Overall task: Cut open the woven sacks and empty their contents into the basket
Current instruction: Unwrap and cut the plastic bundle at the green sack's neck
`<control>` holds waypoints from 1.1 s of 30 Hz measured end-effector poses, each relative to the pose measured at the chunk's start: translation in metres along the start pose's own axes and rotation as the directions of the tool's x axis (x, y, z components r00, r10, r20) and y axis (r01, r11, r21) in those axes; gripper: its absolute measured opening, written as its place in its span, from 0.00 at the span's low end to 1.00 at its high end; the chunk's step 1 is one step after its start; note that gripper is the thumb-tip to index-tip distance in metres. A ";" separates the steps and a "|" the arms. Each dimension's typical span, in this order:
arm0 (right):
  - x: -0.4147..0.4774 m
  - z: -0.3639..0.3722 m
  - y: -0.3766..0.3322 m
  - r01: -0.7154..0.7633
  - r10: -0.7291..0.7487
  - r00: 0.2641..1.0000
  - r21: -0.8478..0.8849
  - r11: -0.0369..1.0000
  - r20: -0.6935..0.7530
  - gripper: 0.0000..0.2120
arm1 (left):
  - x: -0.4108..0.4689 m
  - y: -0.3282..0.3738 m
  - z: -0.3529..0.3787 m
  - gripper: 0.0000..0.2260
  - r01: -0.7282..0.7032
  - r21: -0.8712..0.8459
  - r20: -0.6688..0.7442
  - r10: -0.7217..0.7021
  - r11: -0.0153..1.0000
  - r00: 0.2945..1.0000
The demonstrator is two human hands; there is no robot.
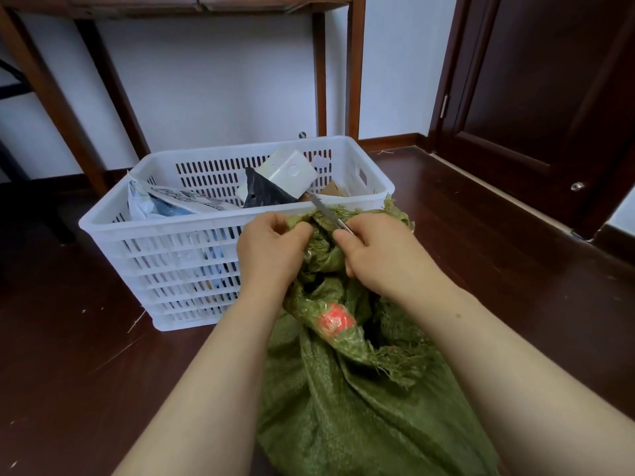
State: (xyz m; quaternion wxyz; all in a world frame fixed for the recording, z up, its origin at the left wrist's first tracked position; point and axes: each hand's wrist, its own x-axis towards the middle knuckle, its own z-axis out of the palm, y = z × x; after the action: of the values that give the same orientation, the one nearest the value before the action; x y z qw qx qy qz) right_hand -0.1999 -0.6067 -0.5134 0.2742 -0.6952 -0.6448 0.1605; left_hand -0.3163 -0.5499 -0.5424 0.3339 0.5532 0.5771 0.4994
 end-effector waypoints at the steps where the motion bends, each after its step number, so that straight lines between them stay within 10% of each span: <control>1: -0.001 0.002 -0.002 0.015 -0.016 1.000 -0.074 0.997 -0.021 0.16 | 0.000 0.001 0.000 0.04 -0.005 0.009 -0.004 0.005 1.000 1.000; 33: -0.007 0.006 -0.028 -0.024 0.019 1.000 -0.307 0.951 -0.019 0.18 | -0.006 0.003 0.003 0.04 -0.338 0.096 0.081 0.331 0.936 0.940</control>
State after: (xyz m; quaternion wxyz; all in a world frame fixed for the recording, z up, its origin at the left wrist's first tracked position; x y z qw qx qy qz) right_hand -0.2268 -0.6125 -0.5028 0.1661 -0.7375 -0.6522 0.0558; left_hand -0.3121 -0.5552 -0.5415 0.2317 0.6760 0.4902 0.4990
